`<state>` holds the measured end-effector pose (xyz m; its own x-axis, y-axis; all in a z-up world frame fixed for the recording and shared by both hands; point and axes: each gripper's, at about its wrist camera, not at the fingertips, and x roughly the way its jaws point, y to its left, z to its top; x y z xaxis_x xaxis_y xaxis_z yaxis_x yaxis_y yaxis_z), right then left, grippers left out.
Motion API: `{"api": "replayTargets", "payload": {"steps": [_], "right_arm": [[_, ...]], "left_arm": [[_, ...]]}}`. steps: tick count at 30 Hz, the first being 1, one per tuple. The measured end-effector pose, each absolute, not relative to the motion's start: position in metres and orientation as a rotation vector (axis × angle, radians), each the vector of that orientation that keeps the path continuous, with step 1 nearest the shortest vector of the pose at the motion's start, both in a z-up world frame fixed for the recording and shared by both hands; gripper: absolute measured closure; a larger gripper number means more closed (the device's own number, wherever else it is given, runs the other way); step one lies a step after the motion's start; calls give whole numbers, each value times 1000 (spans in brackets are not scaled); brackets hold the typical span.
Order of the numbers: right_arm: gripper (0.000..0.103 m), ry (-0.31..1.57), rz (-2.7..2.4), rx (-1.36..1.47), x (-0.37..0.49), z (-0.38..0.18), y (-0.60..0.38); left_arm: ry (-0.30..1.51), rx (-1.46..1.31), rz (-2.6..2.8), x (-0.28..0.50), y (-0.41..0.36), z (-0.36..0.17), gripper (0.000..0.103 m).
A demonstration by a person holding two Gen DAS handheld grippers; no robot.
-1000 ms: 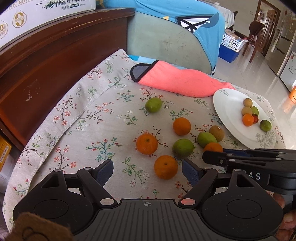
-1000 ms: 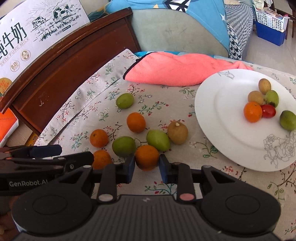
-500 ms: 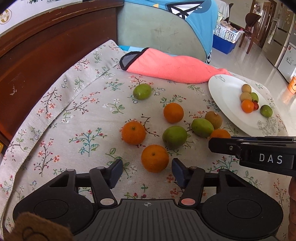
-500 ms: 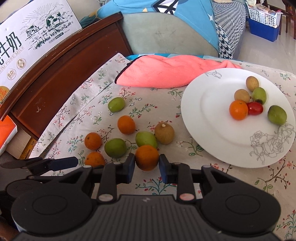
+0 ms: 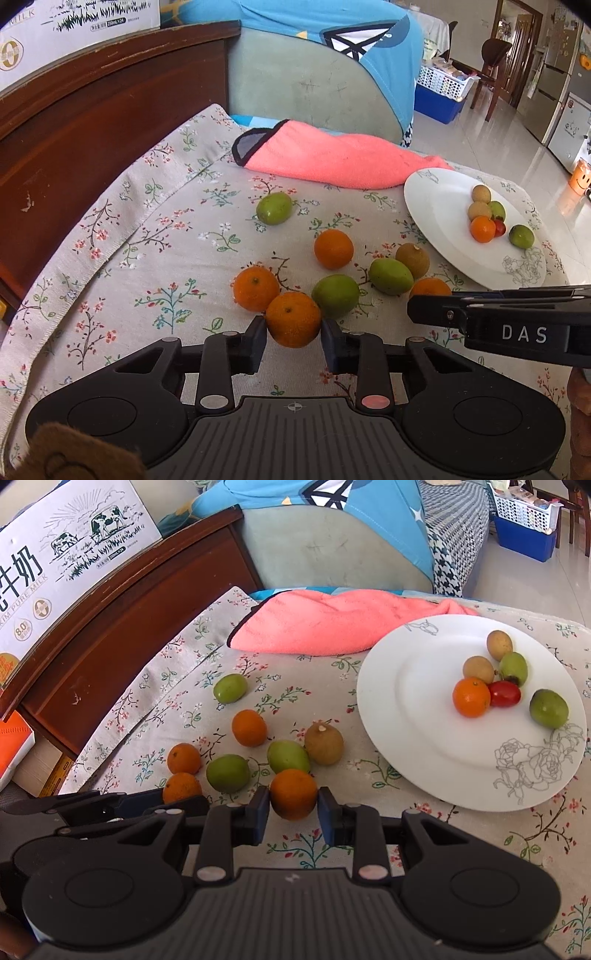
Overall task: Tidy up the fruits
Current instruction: 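Carry both mandarins up and over the white plate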
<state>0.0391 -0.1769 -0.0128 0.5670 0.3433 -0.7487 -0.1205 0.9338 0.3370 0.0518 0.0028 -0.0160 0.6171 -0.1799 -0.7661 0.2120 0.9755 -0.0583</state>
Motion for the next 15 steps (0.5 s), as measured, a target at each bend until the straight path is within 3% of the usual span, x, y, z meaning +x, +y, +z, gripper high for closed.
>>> {"api": "replayTargets", "payload": {"steps": [15], "right_arm": [[75,897,261,282,31,-1,-196]], "left_arm": [[824,41,-242,55,-18,1,74]]}}
